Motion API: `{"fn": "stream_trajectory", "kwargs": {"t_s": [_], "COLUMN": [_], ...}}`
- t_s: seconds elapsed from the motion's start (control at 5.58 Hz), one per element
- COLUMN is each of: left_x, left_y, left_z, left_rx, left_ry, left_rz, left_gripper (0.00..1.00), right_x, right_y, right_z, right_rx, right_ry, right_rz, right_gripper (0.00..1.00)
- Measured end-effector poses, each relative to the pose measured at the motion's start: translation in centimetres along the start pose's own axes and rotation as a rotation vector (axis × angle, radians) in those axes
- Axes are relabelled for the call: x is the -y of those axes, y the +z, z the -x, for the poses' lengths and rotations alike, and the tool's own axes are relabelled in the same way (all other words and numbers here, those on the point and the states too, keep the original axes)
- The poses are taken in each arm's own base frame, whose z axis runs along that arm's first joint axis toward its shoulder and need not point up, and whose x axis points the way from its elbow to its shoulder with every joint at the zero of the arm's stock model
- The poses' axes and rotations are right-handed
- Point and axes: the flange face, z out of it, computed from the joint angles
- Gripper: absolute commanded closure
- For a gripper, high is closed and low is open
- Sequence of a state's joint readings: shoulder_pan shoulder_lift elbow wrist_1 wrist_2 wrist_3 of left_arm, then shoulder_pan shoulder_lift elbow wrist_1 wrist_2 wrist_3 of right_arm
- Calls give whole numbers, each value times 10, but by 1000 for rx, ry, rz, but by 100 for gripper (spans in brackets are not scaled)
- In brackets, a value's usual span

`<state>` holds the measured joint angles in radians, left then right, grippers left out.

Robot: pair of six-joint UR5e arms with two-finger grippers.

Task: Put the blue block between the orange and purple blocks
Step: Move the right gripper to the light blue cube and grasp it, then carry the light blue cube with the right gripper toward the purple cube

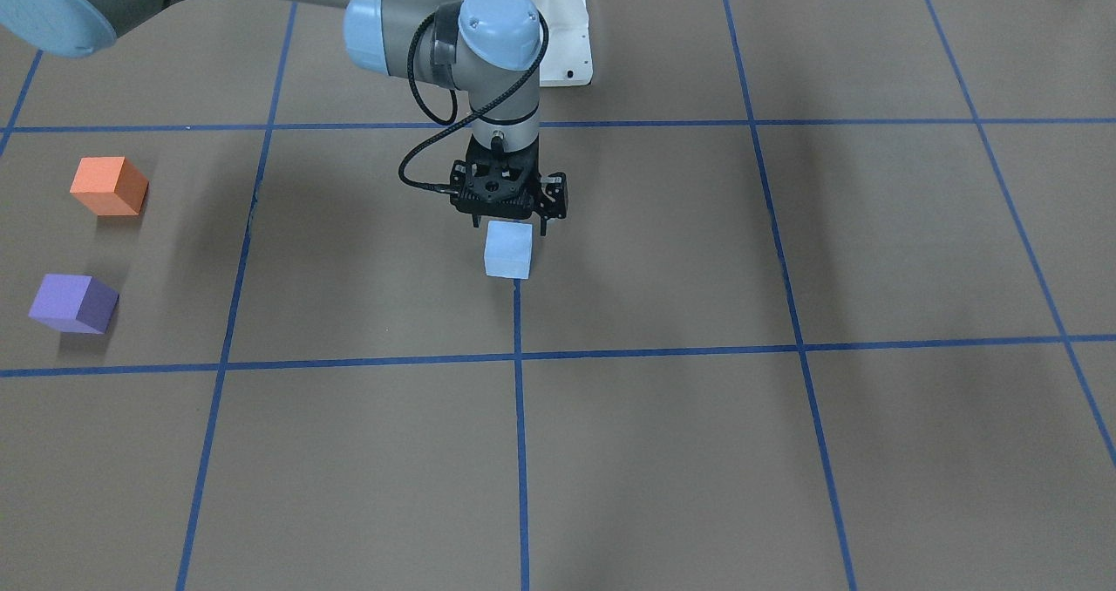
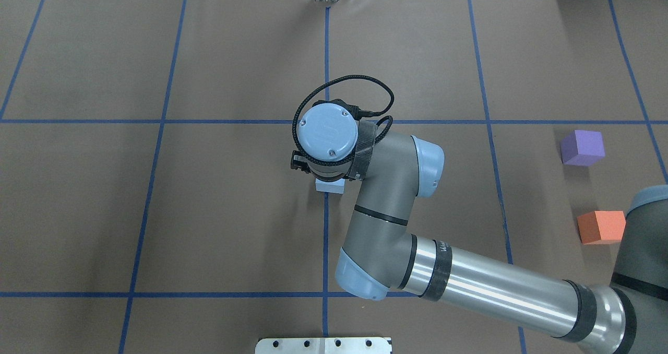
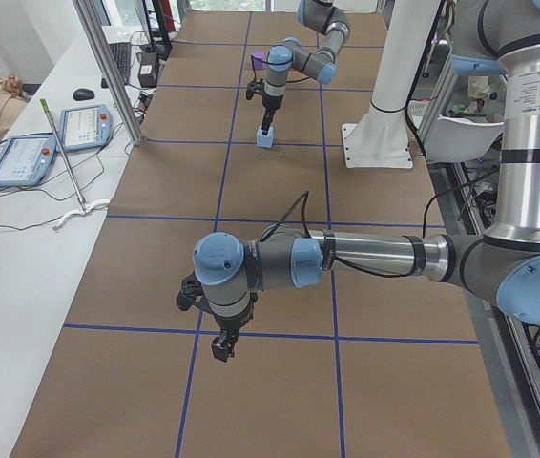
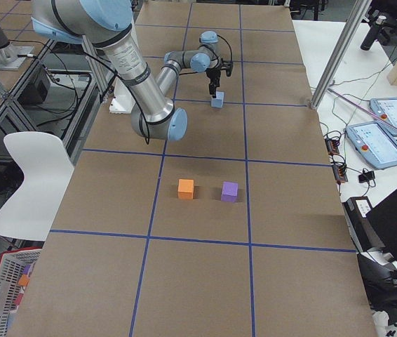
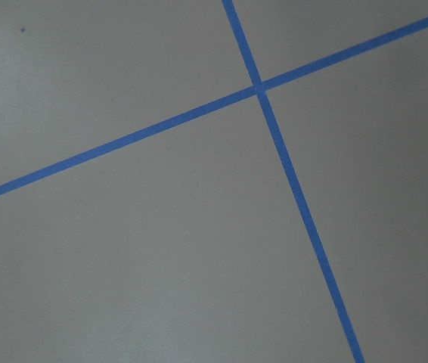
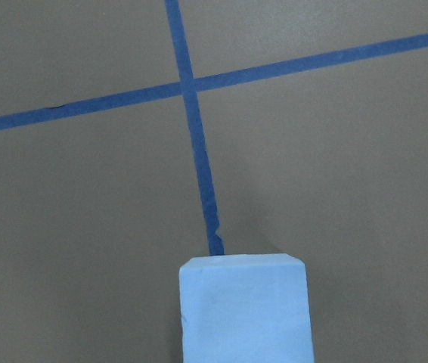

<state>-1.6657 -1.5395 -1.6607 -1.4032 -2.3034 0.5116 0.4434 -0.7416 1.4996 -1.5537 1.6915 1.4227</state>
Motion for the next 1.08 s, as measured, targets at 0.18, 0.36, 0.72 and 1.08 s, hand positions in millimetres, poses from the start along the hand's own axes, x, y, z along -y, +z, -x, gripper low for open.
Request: {"fn": "stream_trajectory", "kwargs": {"t_s": [0.18,0.36,0.72,1.08], "left_x": [-1,0,0,0], "left_y": [0,0,-1,-1], "left_z": [0,-1,-1,-1], "left_rx": [-1,-1,-1,0], "left_ry": [0,1,3,3], "left_rz": [-1,-2,-3,-4], "left_gripper": [0,0,0,0], "right_x": [2,-1,-12,-14], "right_y": [13,24,35,29], "right_z": [-1,-6,-9,-4], "right_rx": [0,-8,-20,-7], "right_ry": [-23,-34,-44,-42], "right_rz": [-14,-13,0,2], "right_gripper": [0,0,91,100]}}
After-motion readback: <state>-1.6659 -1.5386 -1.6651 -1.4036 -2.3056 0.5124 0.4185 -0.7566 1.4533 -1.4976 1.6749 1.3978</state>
